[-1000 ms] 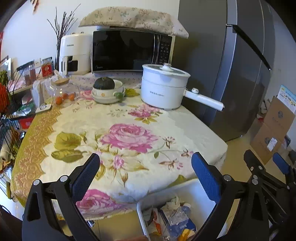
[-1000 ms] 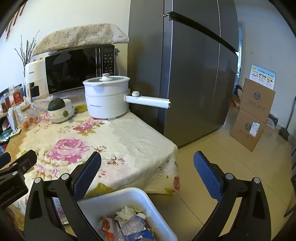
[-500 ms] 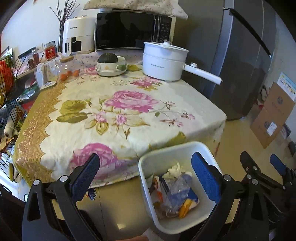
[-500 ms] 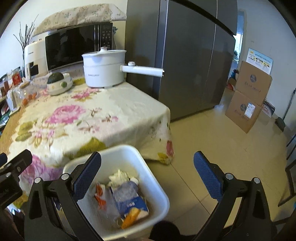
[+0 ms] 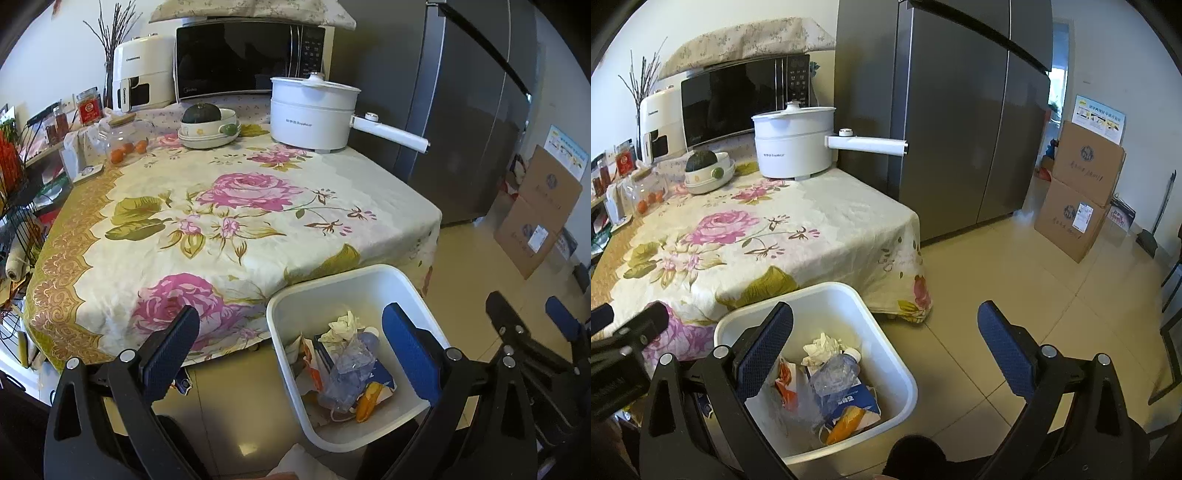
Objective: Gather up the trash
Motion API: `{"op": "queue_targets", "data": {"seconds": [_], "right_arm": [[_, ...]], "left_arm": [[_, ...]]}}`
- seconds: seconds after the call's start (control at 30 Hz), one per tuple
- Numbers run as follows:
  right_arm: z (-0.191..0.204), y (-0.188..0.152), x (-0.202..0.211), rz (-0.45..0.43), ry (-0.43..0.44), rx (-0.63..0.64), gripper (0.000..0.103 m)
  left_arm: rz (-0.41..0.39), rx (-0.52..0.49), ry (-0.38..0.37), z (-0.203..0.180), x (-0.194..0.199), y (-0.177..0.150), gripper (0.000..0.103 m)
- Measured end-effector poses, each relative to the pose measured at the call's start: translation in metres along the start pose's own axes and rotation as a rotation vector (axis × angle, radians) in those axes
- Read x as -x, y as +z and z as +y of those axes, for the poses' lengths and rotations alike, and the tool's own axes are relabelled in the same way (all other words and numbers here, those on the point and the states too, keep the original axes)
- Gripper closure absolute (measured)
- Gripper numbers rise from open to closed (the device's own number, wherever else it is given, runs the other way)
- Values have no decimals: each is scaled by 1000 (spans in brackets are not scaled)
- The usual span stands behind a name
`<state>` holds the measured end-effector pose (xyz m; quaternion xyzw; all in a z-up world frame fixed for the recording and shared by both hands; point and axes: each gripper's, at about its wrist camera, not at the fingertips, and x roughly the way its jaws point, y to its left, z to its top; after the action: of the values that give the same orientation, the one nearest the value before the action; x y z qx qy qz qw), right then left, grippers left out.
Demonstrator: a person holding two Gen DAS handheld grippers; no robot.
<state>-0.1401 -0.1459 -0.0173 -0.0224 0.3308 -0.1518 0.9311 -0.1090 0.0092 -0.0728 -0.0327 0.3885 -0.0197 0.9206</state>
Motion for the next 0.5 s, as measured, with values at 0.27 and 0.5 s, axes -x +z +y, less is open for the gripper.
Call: {"op": "queue_targets", "data": {"seconds": [0.27, 0.5], "right_arm": [[-1, -1, -1, 9, 5, -7, 7], [-2, -1, -3, 16, 7, -10, 7]], "left_arm": [[14, 2, 5, 1, -5, -1, 7], [26, 1, 4, 1, -8, -3, 7]]}}
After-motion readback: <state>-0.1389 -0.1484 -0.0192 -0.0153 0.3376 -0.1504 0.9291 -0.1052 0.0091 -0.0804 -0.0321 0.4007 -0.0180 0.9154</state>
